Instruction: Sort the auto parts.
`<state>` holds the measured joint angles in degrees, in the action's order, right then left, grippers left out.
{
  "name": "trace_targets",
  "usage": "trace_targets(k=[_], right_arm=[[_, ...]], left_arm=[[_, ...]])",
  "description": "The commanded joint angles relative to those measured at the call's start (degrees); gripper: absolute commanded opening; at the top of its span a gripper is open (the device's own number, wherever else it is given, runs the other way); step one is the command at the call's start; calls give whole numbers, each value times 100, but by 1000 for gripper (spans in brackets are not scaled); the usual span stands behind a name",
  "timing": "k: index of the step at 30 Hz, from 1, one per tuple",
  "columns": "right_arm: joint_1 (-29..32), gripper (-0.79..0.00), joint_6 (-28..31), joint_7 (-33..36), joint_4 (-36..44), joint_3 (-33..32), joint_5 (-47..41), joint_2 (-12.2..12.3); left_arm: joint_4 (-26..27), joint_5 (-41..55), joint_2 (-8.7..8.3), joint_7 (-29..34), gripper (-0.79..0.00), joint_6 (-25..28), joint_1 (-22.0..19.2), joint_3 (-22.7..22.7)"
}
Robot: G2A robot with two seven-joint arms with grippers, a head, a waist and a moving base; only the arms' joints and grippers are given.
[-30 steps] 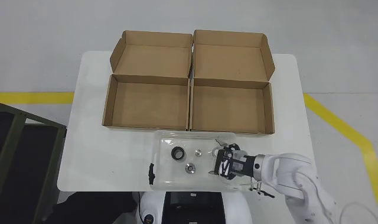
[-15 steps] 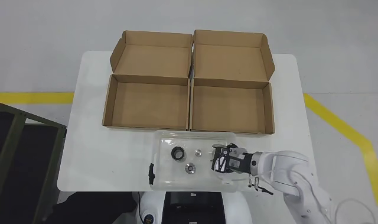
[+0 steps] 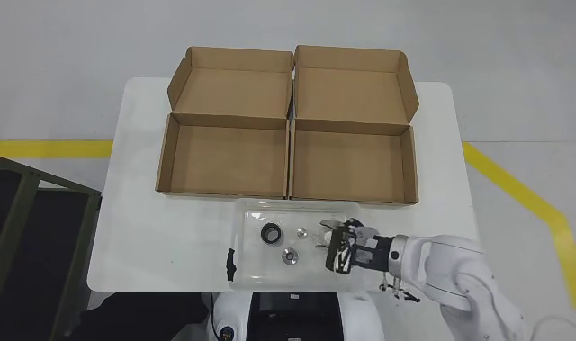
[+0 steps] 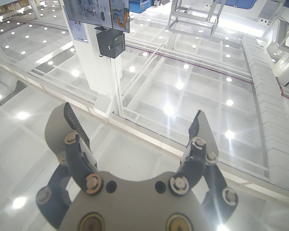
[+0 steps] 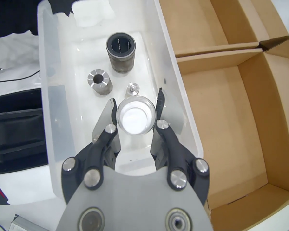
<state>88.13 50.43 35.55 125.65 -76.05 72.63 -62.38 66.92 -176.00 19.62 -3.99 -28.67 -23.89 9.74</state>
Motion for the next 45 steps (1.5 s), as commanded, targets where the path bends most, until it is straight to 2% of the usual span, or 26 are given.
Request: trace_targets(k=[1,7,13,21,23,37,45], right_arm=[[65,-785,4,-223,124,-103,-118,16],[124,-785,5,-1140,267,-421,-442,45],[69,-785,-159,-2262,76,-745,-990,42],[-288,-785,-244,-2833,-65,-726,-1950,27],[-369,-785,-474,-2811,75,-773,-1805,24],[-681,-785,-1082,-4091,308,-672,-2160,-72],[-745,-785,-1129,-4447,334,-561,-1973,-108]], left_arm=[[0,0,0,0,0,0,0,0],[0,0,0,0,0,0,0,0],[0,0,0,0,0,0,0,0],[0,0,0,0,0,0,0,0],[0,0,0,0,0,0,0,0],[0,0,0,0,0,0,0,0],[0,0,0,0,0,0,0,0]])
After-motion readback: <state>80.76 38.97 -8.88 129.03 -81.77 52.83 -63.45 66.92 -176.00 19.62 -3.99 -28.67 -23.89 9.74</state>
